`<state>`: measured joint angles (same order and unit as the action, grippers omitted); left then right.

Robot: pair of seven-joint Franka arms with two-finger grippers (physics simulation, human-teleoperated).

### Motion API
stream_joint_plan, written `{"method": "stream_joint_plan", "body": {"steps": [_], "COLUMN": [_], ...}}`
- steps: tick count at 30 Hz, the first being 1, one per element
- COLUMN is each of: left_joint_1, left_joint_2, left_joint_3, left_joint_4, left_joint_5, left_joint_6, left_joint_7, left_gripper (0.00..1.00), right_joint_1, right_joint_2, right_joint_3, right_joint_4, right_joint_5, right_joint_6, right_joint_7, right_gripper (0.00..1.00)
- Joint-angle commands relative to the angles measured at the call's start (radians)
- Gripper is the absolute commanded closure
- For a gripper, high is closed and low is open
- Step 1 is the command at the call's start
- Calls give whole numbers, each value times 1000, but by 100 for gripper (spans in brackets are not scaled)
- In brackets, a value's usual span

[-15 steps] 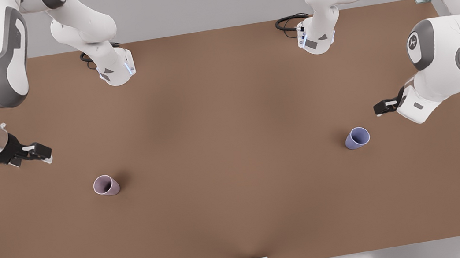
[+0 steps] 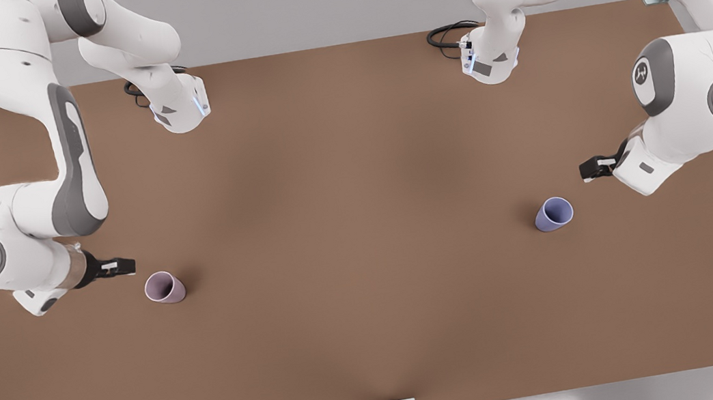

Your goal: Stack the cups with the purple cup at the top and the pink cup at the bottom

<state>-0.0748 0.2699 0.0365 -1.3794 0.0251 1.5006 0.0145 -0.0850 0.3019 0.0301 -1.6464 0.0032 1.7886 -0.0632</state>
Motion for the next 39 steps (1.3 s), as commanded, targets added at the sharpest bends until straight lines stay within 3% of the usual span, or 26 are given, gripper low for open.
{"method": "stream_joint_plan", "body": {"steps": [1, 9, 17, 29, 30, 31, 36, 37, 39], "left_joint_1": [3, 4, 6, 7, 7, 7, 6, 6, 6], "left_joint_2": [2, 20, 35, 54, 55, 55, 57, 57, 57], "left_joint_3": [2, 2, 3, 10, 10, 10, 11, 16, 17], "left_joint_4": [0, 2, 2, 2, 2, 2, 2, 2, 2], "left_joint_5": [-2, -4, -2, -2, -2, -2, -2, -2, -2], "left_joint_6": [-8, -8, -8, -8, -8, -8, -8, -8, -8], "left_joint_7": [73, 74, 74, 73, 73, 74, 73, 74, 74], "left_gripper": [0, 0, 0, 0, 0, 0, 0, 0, 0], "right_joint_1": [-1, -1, -2, -2, -2, -4, -6, -4, -1], "right_joint_2": [22, 137, 177, 218, 233, 237, 235, 235, 235], "right_joint_3": [-6, -12, -32, -32, -32, -32, -30, -30, -30], "right_joint_4": [-18, -30, -164, -222, -222, -224, -216, -216, -217], "right_joint_5": [3, -9, -9, -3, 0, 0, 3, 3, 4], "right_joint_6": [121, 245, 469, 540, 561, 565, 560, 561, 558], "right_joint_7": [-165, -199, -199, -199, -198, -196, -195, -195, -193], "right_gripper": [0, 0, 0, 0, 3, 19, 63, 77, 79]}}
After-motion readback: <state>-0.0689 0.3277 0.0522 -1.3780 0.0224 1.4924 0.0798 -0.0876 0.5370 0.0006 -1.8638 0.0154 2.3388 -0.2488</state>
